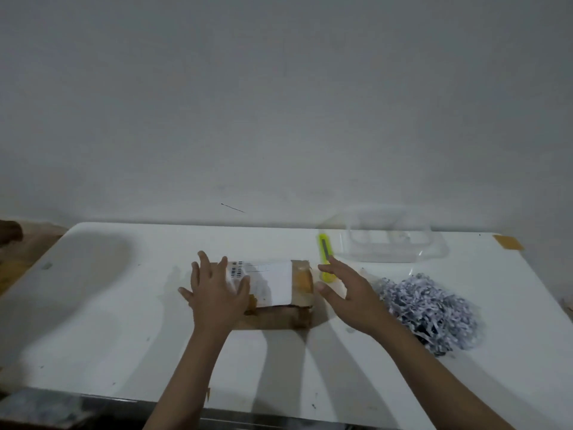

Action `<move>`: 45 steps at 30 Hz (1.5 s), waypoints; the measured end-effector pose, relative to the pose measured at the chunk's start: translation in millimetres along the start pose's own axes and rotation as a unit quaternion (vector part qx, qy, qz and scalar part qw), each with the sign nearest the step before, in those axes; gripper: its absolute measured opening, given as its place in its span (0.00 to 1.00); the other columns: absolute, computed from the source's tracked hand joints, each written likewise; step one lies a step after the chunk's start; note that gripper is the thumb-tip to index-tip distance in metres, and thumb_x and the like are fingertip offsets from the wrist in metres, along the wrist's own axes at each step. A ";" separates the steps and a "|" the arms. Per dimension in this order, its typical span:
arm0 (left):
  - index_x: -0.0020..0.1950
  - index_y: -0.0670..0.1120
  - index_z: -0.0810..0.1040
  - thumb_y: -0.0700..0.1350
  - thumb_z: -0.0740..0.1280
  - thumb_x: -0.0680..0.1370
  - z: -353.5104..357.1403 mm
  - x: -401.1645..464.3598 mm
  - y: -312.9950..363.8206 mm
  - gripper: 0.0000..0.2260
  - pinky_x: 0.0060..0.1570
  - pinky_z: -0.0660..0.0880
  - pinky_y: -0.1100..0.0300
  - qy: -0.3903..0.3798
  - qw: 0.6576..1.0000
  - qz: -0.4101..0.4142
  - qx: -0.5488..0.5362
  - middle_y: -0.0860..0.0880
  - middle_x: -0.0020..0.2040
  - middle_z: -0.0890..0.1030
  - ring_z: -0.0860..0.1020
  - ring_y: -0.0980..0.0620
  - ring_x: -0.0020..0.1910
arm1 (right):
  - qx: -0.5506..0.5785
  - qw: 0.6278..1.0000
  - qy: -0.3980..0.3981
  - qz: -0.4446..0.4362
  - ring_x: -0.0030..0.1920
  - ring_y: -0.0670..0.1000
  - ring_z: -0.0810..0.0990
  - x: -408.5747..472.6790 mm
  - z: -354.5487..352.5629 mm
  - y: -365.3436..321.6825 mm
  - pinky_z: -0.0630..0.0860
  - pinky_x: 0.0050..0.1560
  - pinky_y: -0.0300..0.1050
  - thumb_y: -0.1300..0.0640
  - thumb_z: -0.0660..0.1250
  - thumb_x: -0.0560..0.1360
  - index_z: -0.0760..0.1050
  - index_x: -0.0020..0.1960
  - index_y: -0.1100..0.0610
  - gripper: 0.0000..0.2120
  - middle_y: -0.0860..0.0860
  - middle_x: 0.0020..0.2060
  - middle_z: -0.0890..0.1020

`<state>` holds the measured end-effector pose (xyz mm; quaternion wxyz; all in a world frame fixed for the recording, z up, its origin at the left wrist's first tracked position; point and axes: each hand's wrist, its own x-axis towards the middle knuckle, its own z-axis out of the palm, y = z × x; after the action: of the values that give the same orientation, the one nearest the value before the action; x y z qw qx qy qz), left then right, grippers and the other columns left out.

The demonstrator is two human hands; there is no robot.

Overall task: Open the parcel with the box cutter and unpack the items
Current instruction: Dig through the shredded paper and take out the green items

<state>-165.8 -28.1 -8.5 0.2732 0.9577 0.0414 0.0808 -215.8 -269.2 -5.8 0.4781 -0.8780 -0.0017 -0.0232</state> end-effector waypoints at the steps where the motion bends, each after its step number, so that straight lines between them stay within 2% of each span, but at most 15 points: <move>1: 0.69 0.45 0.70 0.58 0.64 0.72 4.5 -5.4 12.9 0.29 0.69 0.50 0.34 0.003 1.000 0.019 -0.021 0.42 0.77 0.55 0.53 0.41 0.76 | -0.008 0.999 0.029 -0.014 0.65 0.39 0.65 -4.5 -7.7 4.3 0.61 0.63 0.35 0.51 0.66 0.76 0.74 0.63 0.50 0.16 0.39 0.61 0.68; 5: 0.69 0.45 0.71 0.62 0.60 0.71 33.0 -30.2 72.3 0.32 0.71 0.55 0.43 -0.022 0.989 0.105 -0.103 0.43 0.76 0.59 0.57 0.42 0.75 | -0.056 0.986 0.135 -0.077 0.52 0.42 0.75 -26.2 -50.3 26.9 0.65 0.54 0.24 0.56 0.69 0.73 0.79 0.54 0.55 0.10 0.46 0.49 0.78; 9: 0.68 0.48 0.72 0.60 0.61 0.73 72.1 -59.3 129.2 0.27 0.71 0.56 0.51 -0.053 0.966 0.209 -0.143 0.47 0.75 0.63 0.60 0.47 0.74 | -0.126 0.971 0.187 -0.080 0.48 0.49 0.78 -50.7 -94.2 60.8 0.69 0.50 0.34 0.61 0.70 0.70 0.80 0.50 0.57 0.08 0.52 0.45 0.81; 11: 0.68 0.49 0.72 0.58 0.60 0.74 93.9 -73.5 150.7 0.25 0.70 0.58 0.54 -0.096 0.949 0.249 -0.167 0.49 0.73 0.65 0.61 0.50 0.73 | -0.162 0.967 0.187 -0.062 0.48 0.52 0.78 -61.0 -110.5 80.6 0.70 0.49 0.37 0.64 0.72 0.69 0.80 0.49 0.56 0.10 0.52 0.45 0.81; 14: 0.68 0.52 0.72 0.53 0.57 0.76 125.3 -92.4 171.7 0.22 0.70 0.61 0.52 -0.175 0.916 0.321 -0.165 0.49 0.72 0.69 0.64 0.51 0.71 | -0.187 0.970 0.150 -0.045 0.48 0.51 0.76 -72.3 -121.8 106.6 0.72 0.49 0.38 0.63 0.72 0.69 0.81 0.51 0.52 0.13 0.50 0.46 0.80; 16: 0.66 0.52 0.74 0.48 0.58 0.76 149.6 -100.1 175.3 0.18 0.68 0.65 0.48 -0.189 0.906 0.351 -0.143 0.48 0.68 0.73 0.67 0.51 0.68 | -0.199 0.971 0.123 -0.041 0.48 0.50 0.75 -78.8 -124.9 122.5 0.72 0.49 0.37 0.61 0.73 0.69 0.82 0.51 0.50 0.13 0.48 0.47 0.80; 19: 0.66 0.55 0.74 0.50 0.57 0.77 173.6 -104.1 168.5 0.18 0.66 0.66 0.43 -0.191 0.923 0.317 -0.104 0.48 0.69 0.72 0.67 0.48 0.70 | -0.213 0.969 0.119 -0.029 0.48 0.53 0.75 -85.3 -131.6 142.3 0.74 0.48 0.42 0.58 0.74 0.69 0.82 0.50 0.49 0.11 0.48 0.48 0.79; 23: 0.71 0.60 0.66 0.59 0.52 0.78 179.9 -103.7 146.9 0.21 0.67 0.63 0.40 -0.170 0.943 0.281 -0.062 0.50 0.74 0.65 0.62 0.46 0.73 | -0.196 0.974 0.118 -0.006 0.48 0.54 0.77 -89.0 -143.0 159.7 0.71 0.48 0.40 0.58 0.75 0.69 0.82 0.51 0.52 0.12 0.50 0.47 0.79; 28: 0.72 0.65 0.57 0.61 0.51 0.78 176.2 -101.0 124.5 0.22 0.68 0.60 0.38 -0.141 0.952 0.266 -0.046 0.53 0.76 0.60 0.60 0.47 0.74 | -0.163 0.980 0.117 0.015 0.48 0.54 0.79 -87.2 -157.2 171.0 0.74 0.49 0.40 0.61 0.74 0.70 0.82 0.53 0.52 0.13 0.51 0.47 0.78; 31: 0.74 0.61 0.58 0.60 0.51 0.79 175.2 -100.2 115.6 0.22 0.69 0.59 0.40 -0.117 0.957 0.260 -0.056 0.52 0.76 0.60 0.59 0.49 0.74 | -0.148 0.980 0.135 0.016 0.54 0.55 0.77 -87.7 -160.4 167.3 0.76 0.53 0.46 0.60 0.74 0.69 0.80 0.55 0.52 0.16 0.52 0.53 0.77; 33: 0.74 0.56 0.60 0.58 0.53 0.79 173.3 -101.4 112.8 0.23 0.70 0.59 0.43 -0.101 0.958 0.260 -0.071 0.51 0.76 0.60 0.58 0.51 0.75 | -0.136 0.977 0.166 -0.004 0.59 0.53 0.72 -90.9 -158.6 154.5 0.70 0.57 0.43 0.59 0.69 0.68 0.78 0.57 0.52 0.18 0.52 0.59 0.75; 36: 0.75 0.53 0.61 0.53 0.57 0.79 171.6 -103.8 114.0 0.23 0.70 0.59 0.46 -0.081 0.955 0.271 -0.091 0.49 0.76 0.61 0.58 0.50 0.75 | -0.128 0.961 0.223 -0.104 0.54 0.49 0.73 -92.9 -150.3 127.2 0.68 0.55 0.34 0.64 0.66 0.67 0.80 0.52 0.55 0.14 0.51 0.53 0.79; 38: 0.75 0.51 0.61 0.51 0.57 0.79 172.0 -103.2 113.8 0.24 0.70 0.60 0.46 -0.076 0.954 0.271 -0.103 0.49 0.76 0.61 0.58 0.50 0.75 | -0.139 0.954 0.200 -0.176 0.45 0.49 0.76 -91.3 -137.5 115.9 0.71 0.48 0.40 0.67 0.68 0.68 0.80 0.46 0.57 0.10 0.51 0.43 0.82; 40: 0.75 0.51 0.62 0.50 0.57 0.79 172.9 -101.7 111.4 0.23 0.69 0.62 0.45 -0.072 0.954 0.267 -0.114 0.48 0.75 0.62 0.58 0.50 0.75 | -0.177 0.952 0.130 -0.213 0.40 0.50 0.76 -88.1 -120.2 114.1 0.72 0.41 0.42 0.66 0.70 0.68 0.81 0.43 0.56 0.07 0.50 0.37 0.82; 45: 0.74 0.55 0.61 0.53 0.57 0.79 172.1 -102.1 110.5 0.23 0.70 0.61 0.49 -0.074 0.956 0.247 -0.141 0.49 0.75 0.62 0.57 0.52 0.75 | -0.296 0.942 0.029 -0.155 0.41 0.50 0.73 -76.1 -96.7 120.6 0.68 0.38 0.44 0.57 0.71 0.62 0.79 0.43 0.47 0.11 0.43 0.38 0.79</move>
<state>-231.8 -223.3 -107.6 0.3791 0.8931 -0.2287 0.0797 -292.6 -414.4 -57.9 0.1867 -0.9677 -0.1173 -0.1222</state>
